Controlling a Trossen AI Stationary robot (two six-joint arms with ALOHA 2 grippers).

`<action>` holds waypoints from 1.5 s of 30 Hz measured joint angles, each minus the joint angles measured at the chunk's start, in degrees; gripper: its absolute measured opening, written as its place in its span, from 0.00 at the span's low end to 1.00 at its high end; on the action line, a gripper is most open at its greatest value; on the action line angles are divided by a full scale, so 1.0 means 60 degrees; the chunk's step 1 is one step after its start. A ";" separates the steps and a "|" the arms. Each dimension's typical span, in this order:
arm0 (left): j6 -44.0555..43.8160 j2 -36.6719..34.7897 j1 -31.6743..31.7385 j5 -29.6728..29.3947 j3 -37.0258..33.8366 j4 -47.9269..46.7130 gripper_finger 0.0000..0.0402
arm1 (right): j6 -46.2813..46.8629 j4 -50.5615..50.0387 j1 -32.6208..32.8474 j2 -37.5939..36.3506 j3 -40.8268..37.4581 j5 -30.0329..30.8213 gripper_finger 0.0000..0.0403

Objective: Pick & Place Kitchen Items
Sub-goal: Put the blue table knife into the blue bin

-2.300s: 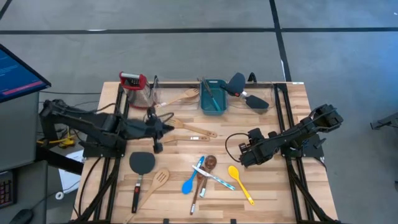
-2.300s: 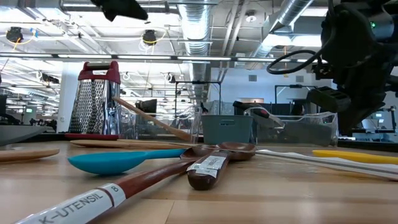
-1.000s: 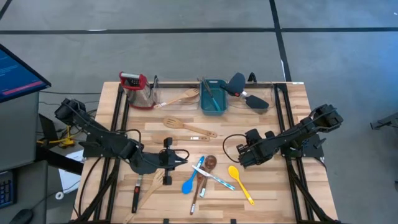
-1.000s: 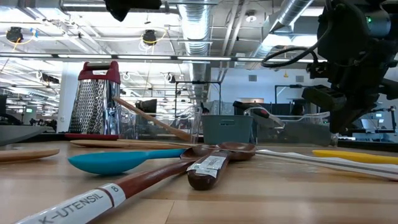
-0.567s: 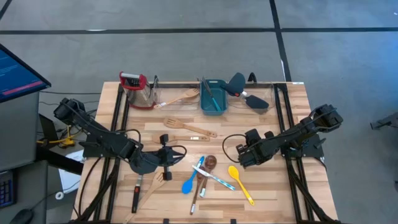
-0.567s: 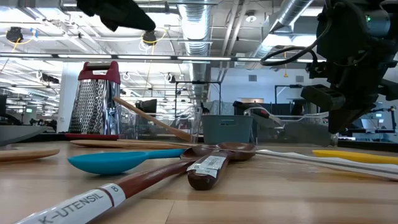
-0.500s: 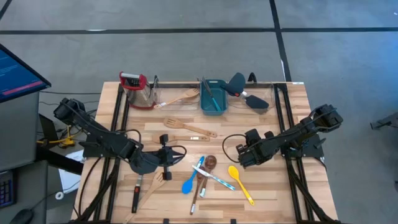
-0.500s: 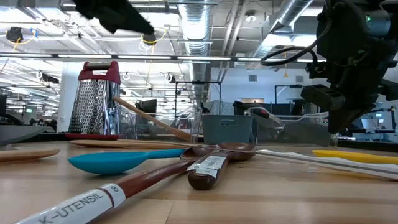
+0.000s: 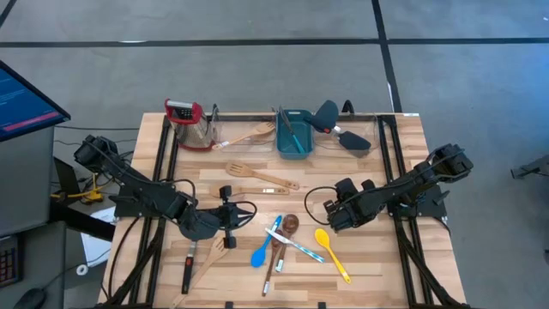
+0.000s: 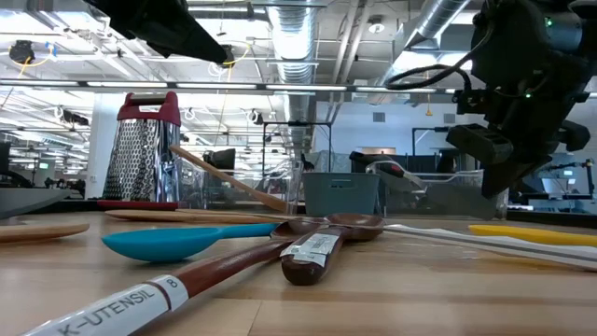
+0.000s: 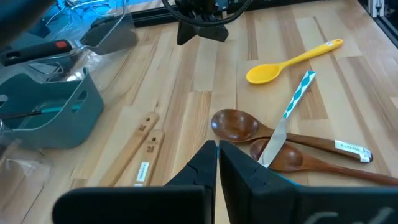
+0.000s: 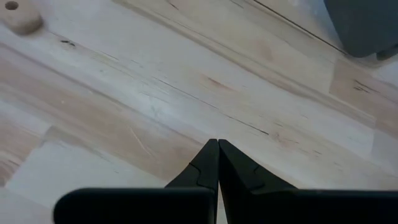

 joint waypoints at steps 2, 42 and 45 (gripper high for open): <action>-0.0184 0.0000 0.0000 0.0000 0.0000 0.0000 0.01 | 0.0000 0.0024 0.0000 0.0000 0.0000 0.0000 0.00; 0.1340 -0.3418 0.0025 -0.2252 -0.0202 -0.1474 0.01 | -0.6398 0.1589 0.0142 0.1164 0.5189 -0.4347 0.00; 0.1197 -0.4228 0.0025 -0.2973 -0.0970 -0.1629 0.01 | -0.6470 0.1001 0.0153 0.1886 0.5696 -0.4756 0.00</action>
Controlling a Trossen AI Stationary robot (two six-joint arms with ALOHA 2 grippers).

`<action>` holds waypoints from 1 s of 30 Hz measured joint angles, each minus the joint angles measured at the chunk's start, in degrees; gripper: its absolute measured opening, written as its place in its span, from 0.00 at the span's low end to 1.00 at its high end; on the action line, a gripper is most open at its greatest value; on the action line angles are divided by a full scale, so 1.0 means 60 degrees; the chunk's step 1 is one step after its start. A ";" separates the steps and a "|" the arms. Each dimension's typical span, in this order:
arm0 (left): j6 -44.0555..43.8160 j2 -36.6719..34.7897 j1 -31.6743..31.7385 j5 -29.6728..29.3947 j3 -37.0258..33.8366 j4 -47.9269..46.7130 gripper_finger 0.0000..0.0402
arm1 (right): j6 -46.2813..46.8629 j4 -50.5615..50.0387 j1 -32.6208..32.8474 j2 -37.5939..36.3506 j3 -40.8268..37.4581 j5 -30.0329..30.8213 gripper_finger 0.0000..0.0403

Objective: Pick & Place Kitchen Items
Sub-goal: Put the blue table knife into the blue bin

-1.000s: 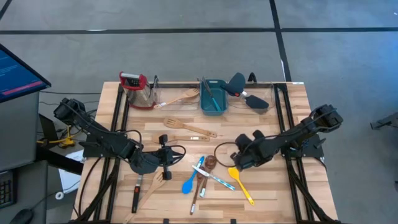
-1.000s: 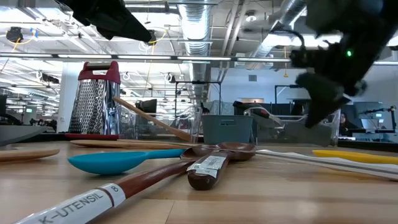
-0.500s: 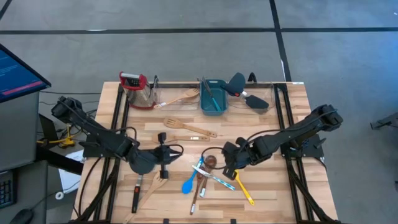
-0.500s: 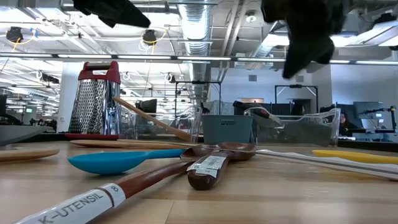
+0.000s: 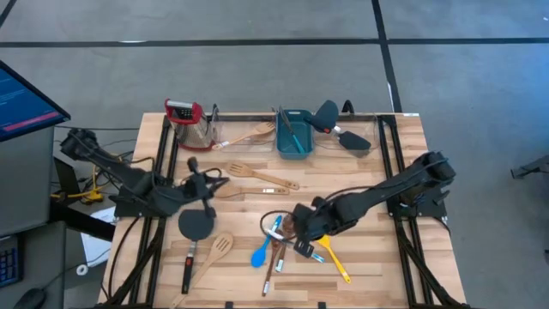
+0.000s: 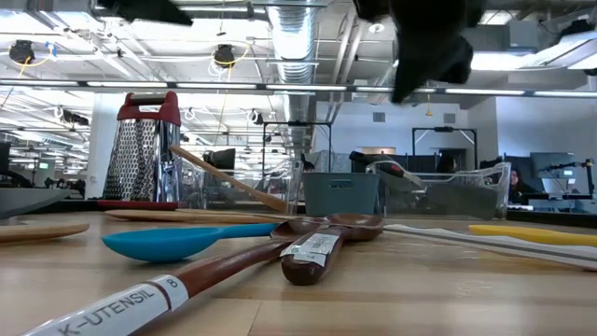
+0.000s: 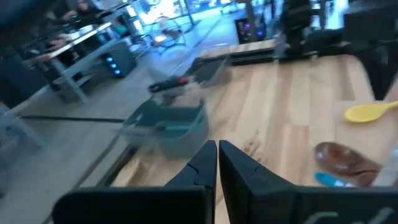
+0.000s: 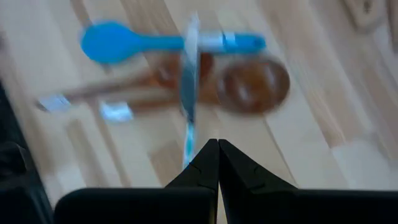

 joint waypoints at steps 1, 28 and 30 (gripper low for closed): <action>-0.0175 -0.0318 0.0000 -0.0056 -0.0317 0.0026 0.01 | 0.0000 -0.0234 0.0000 0.0267 0.0206 -0.0198 0.00; -0.0435 -0.3189 -0.0018 0.0718 -0.1853 0.0051 0.01 | 0.0126 -0.0254 -0.0123 0.1760 0.1444 -0.1693 0.00; -0.0438 -0.3193 -0.0018 0.0718 -0.1853 0.0055 0.01 | 0.0050 -0.0266 -0.0157 0.1760 0.1444 -0.1677 0.00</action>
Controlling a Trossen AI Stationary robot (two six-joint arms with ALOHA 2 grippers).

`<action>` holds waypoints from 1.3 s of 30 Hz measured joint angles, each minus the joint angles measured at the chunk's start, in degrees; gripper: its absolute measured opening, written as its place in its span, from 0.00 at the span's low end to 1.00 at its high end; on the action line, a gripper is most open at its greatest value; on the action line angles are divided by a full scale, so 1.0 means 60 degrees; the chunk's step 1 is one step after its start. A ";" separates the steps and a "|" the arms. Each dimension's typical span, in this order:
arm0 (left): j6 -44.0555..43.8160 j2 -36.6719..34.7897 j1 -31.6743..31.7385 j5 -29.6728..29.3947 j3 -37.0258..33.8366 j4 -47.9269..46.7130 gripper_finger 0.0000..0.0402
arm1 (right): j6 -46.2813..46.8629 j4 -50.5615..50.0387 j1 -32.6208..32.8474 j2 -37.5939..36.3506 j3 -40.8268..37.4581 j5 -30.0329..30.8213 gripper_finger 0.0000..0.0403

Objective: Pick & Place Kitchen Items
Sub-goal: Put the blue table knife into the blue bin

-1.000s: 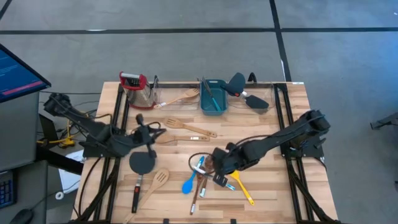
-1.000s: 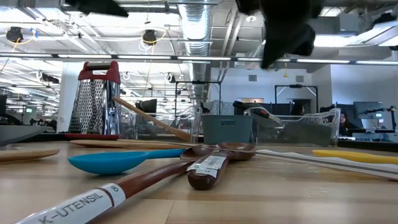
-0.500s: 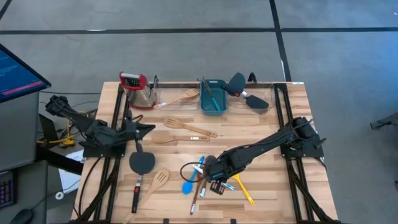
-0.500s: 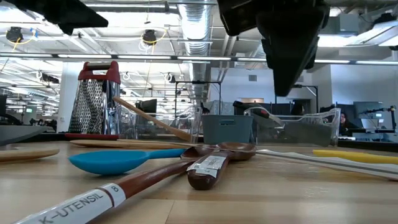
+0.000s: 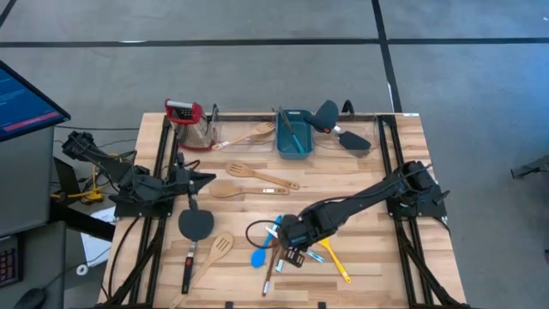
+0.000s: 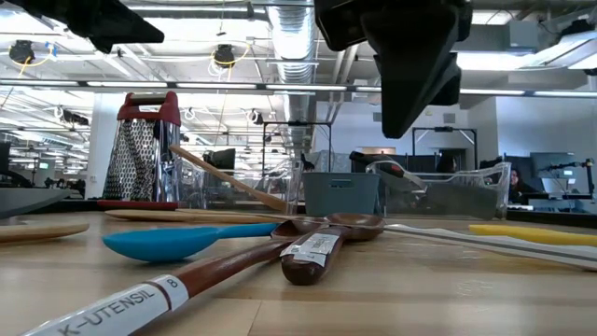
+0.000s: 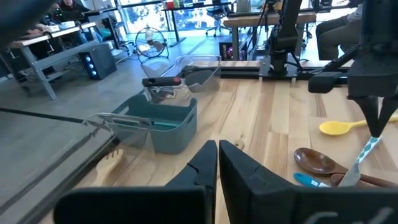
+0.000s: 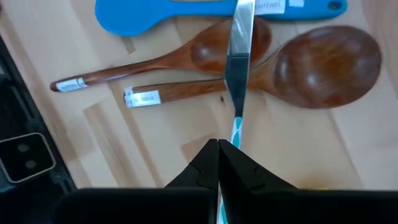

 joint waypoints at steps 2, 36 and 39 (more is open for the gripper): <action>0.0003 0.0000 0.0000 0.0000 0.0000 0.0000 0.01 | -0.0312 -0.0015 0.0012 0.0000 0.0000 0.0011 0.02; 0.0007 0.0000 0.0000 -0.0014 0.0000 0.0011 0.01 | -0.0652 0.0942 0.0146 0.0015 -0.1293 0.0634 0.43; 0.0007 0.0000 0.0000 -0.0014 0.0000 0.0014 0.01 | -0.0497 0.1124 0.0146 0.0015 -0.1608 0.0630 0.41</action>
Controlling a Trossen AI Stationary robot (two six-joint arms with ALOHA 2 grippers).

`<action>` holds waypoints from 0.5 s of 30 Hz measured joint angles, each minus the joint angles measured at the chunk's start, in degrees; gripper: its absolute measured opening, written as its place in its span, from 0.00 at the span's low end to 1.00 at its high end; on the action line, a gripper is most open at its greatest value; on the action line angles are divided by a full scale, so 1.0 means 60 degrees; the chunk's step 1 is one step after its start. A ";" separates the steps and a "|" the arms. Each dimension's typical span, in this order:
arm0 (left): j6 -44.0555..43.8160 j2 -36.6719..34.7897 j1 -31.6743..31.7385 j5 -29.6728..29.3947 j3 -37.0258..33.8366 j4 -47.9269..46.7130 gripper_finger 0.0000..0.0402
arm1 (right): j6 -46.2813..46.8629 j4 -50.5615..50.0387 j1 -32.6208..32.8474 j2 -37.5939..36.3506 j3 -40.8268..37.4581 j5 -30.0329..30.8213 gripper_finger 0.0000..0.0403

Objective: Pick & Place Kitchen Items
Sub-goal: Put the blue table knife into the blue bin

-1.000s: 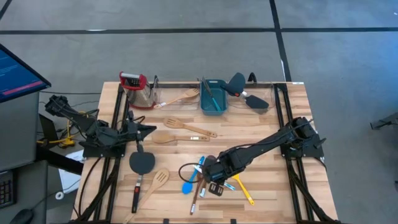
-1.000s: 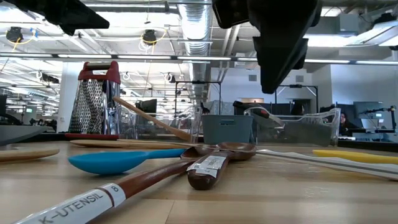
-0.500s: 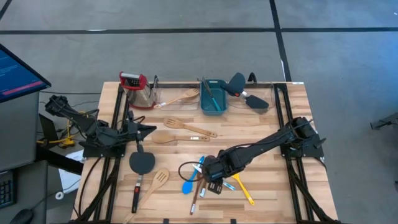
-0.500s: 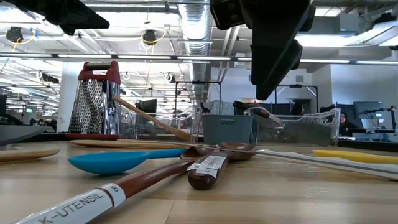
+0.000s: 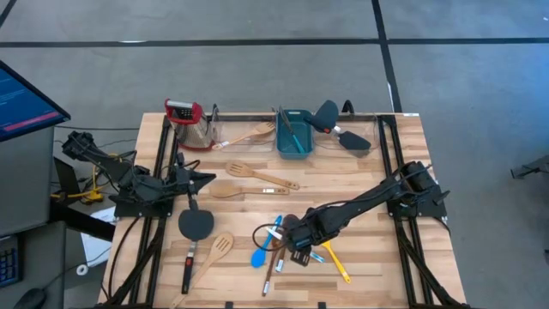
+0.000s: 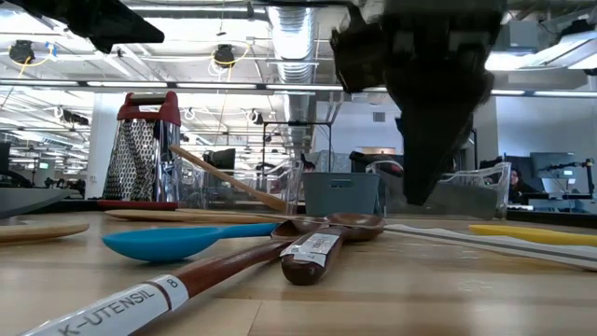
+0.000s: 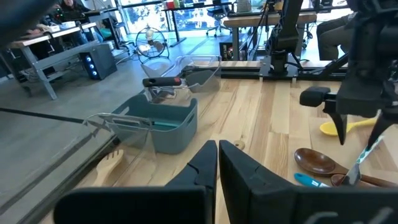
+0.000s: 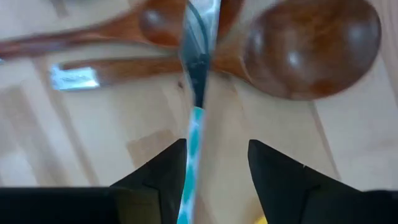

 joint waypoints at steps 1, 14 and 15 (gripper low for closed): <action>0.0000 0.0000 0.0000 0.0000 0.0000 0.0000 0.01 | 0.0002 -0.0008 -0.0001 0.0003 -0.0046 0.0000 0.41; 0.0000 0.0002 0.0000 -0.0004 0.0000 -0.0002 0.01 | 0.0032 0.1621 0.0004 -0.0001 -0.0752 -0.0503 0.40; 0.0000 0.0000 -0.0002 -0.0004 0.0000 0.0000 0.01 | 0.0032 0.1602 0.0004 -0.0001 -0.0752 -0.0504 0.40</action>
